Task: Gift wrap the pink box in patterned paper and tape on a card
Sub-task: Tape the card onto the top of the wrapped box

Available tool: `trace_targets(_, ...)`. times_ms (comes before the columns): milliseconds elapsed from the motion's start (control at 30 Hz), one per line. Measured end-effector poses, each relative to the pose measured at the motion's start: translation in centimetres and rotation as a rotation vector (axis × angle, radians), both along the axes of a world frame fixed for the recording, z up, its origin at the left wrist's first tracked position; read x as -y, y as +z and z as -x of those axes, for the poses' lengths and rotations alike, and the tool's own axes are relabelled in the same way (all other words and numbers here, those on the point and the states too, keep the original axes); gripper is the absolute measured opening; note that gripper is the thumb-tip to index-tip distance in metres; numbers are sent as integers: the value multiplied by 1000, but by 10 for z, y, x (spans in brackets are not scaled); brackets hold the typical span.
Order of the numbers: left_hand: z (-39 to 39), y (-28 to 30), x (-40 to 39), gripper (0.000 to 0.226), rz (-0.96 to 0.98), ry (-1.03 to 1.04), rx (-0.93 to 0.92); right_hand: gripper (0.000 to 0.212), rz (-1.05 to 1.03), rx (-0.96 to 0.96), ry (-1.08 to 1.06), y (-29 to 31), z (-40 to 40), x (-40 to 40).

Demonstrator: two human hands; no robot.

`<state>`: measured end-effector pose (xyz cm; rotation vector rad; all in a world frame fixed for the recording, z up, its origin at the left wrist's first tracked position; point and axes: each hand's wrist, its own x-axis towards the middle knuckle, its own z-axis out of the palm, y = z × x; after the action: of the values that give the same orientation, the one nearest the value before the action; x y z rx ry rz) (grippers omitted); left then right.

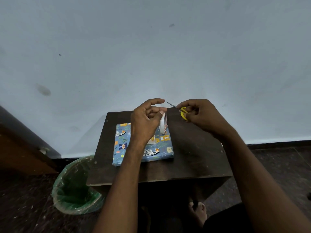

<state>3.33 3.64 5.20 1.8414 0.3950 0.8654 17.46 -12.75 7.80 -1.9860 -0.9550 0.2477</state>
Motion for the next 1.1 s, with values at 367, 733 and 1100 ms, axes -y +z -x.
trace_targets(367, -1, 0, -2, 35, -66, -33, -7, 38, 84, -18, 102, 13, 7, 0)
trace_targets(733, -2, -1, -2, 32, -125, -25, -2, 35, 93, 143, 67, 13, 6, -4)
trace_targets(1100, -1, 0, 0, 45, -97, -8, 3, 29, 163, 192, 37, 15, 4, -6)
